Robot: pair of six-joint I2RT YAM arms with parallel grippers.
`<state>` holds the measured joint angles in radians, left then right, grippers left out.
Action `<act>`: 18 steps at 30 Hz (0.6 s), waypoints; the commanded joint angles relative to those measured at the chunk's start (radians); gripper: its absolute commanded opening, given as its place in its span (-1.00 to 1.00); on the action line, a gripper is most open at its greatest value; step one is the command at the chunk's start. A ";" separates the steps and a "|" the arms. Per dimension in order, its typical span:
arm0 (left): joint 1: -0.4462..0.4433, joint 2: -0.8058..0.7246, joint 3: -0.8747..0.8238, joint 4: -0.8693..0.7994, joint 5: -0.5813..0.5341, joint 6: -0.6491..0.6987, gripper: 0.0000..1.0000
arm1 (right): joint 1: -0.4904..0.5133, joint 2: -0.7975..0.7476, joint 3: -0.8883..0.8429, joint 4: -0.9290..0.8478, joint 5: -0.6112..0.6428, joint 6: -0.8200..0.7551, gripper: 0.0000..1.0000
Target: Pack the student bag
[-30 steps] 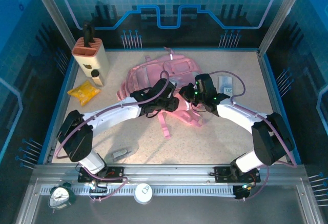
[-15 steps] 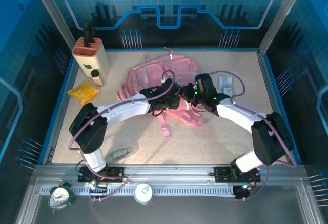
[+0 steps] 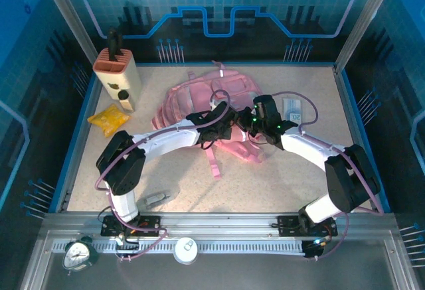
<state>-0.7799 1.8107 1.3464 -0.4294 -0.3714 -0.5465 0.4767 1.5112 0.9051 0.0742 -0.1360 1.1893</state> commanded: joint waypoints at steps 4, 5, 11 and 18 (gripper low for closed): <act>0.024 -0.082 -0.049 0.004 -0.007 0.019 -0.95 | -0.025 -0.033 0.019 0.059 -0.033 -0.016 -1.00; 0.031 -0.096 -0.063 0.003 0.005 0.020 -0.98 | -0.027 -0.037 0.018 0.057 -0.032 -0.019 -1.00; 0.082 -0.175 -0.171 -0.009 0.080 0.069 -1.00 | -0.057 -0.043 0.018 0.039 -0.046 -0.034 -1.00; 0.148 -0.237 -0.277 0.011 0.167 0.137 -1.00 | -0.094 -0.029 0.043 0.004 -0.066 -0.076 -1.00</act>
<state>-0.6460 1.6108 1.0962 -0.4068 -0.2676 -0.4564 0.4076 1.5108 0.9051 0.0566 -0.1936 1.1549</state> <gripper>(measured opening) 0.050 0.057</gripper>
